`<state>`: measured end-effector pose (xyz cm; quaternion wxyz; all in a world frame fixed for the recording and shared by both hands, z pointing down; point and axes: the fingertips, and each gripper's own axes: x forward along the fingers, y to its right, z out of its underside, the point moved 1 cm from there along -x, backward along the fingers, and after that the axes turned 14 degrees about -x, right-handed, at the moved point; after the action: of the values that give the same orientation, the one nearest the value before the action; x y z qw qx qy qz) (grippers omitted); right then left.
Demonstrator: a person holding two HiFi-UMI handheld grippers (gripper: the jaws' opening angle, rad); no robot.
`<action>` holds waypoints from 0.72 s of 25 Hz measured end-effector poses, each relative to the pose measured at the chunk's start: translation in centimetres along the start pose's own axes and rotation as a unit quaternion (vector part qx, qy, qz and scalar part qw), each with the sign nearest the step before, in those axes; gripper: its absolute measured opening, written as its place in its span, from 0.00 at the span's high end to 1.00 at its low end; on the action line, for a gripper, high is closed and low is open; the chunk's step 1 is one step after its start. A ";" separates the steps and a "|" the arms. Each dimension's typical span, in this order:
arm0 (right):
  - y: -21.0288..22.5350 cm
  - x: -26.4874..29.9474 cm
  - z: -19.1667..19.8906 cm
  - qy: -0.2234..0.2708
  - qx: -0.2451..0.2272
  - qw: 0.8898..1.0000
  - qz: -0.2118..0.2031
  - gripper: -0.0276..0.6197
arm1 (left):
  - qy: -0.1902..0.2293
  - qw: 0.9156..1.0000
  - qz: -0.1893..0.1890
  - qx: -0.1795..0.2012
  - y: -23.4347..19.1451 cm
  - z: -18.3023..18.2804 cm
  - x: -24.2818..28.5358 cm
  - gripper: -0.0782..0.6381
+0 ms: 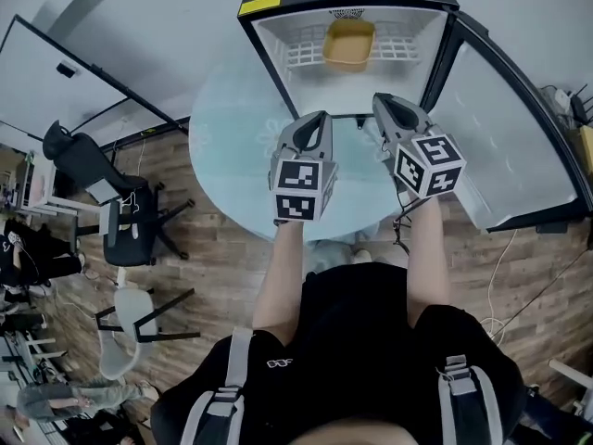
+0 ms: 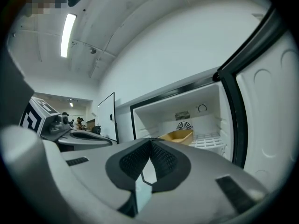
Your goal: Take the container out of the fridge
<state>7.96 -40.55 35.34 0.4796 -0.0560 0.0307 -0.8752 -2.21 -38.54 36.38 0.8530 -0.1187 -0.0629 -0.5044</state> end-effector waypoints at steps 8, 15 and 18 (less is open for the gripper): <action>2.4 2.6 0.5 -0.008 -0.080 0.996 0.044 0.83 | -0.026 0.999 0.019 -0.024 -1.8 1.5 3.5 0.89; 0.5 7.3 1.7 -0.086 -0.214 0.973 -0.008 0.75 | -0.034 0.996 0.006 -0.085 -5.6 3.6 4.3 0.89; 0.3 9.5 1.4 -0.112 -0.271 0.956 -0.032 0.75 | -0.028 0.993 0.002 -0.111 -6.9 3.5 4.8 0.89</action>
<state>3.31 -48.75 37.33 0.4184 -0.2823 0.2109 -0.8371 -5.89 -44.87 41.76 0.8335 -0.2266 -0.0304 -0.5031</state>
